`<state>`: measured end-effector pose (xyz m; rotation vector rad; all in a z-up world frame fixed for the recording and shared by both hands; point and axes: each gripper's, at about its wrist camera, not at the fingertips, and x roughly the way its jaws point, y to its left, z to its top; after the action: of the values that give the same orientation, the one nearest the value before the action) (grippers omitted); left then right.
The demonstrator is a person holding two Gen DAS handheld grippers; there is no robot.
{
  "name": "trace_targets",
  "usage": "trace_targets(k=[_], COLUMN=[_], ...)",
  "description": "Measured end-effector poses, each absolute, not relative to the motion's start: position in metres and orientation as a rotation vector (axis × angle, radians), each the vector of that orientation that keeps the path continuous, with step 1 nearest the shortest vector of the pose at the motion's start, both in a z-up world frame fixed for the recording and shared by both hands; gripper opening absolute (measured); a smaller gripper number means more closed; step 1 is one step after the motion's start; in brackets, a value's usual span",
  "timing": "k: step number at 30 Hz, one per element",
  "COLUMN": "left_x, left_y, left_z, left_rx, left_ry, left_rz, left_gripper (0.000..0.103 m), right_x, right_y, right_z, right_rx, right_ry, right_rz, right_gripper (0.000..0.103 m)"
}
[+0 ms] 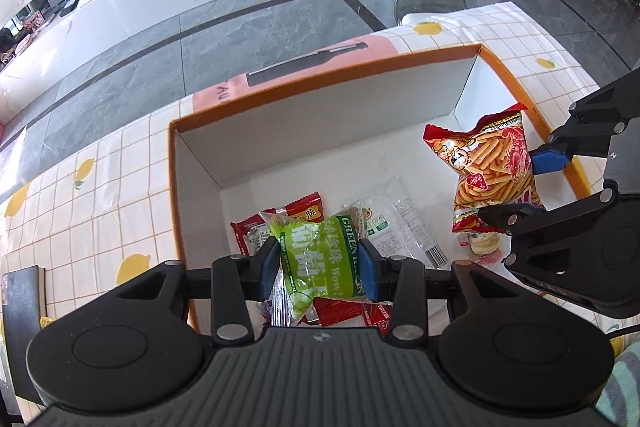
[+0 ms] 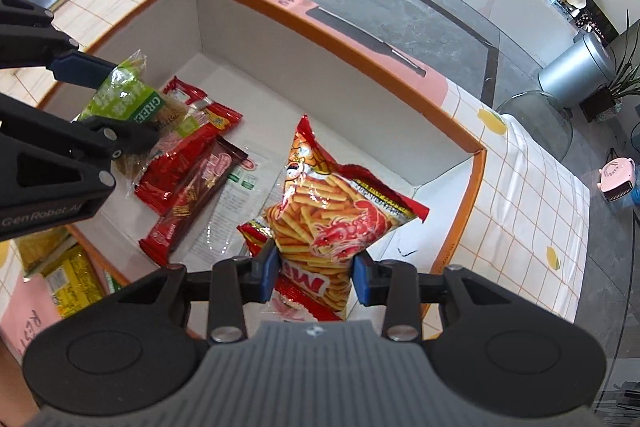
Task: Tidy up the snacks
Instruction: 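Lift and carry the raisin bag and Mimi bag with both tools over the box, then lower both tools into the box and open them to release the bags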
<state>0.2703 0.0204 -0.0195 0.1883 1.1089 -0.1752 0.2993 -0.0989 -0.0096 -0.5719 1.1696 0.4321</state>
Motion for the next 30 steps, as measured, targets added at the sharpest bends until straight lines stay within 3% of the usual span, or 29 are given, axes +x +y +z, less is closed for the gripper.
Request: trace_targets(k=[23,30], left_x=[0.294,0.293], left_y=[0.017,0.019], left_z=[-0.066,-0.067], left_rx=[0.213,0.230], left_ry=[1.213,1.217], left_rz=[-0.155,-0.141], left_gripper=[0.047,0.053], right_x=[0.309,0.309], right_y=[-0.097,-0.100], right_z=[-0.048,-0.046], right_rx=[-0.639,-0.636], right_ry=[1.204,1.195], right_rz=[0.447,0.432], right_gripper=[0.038,0.038])
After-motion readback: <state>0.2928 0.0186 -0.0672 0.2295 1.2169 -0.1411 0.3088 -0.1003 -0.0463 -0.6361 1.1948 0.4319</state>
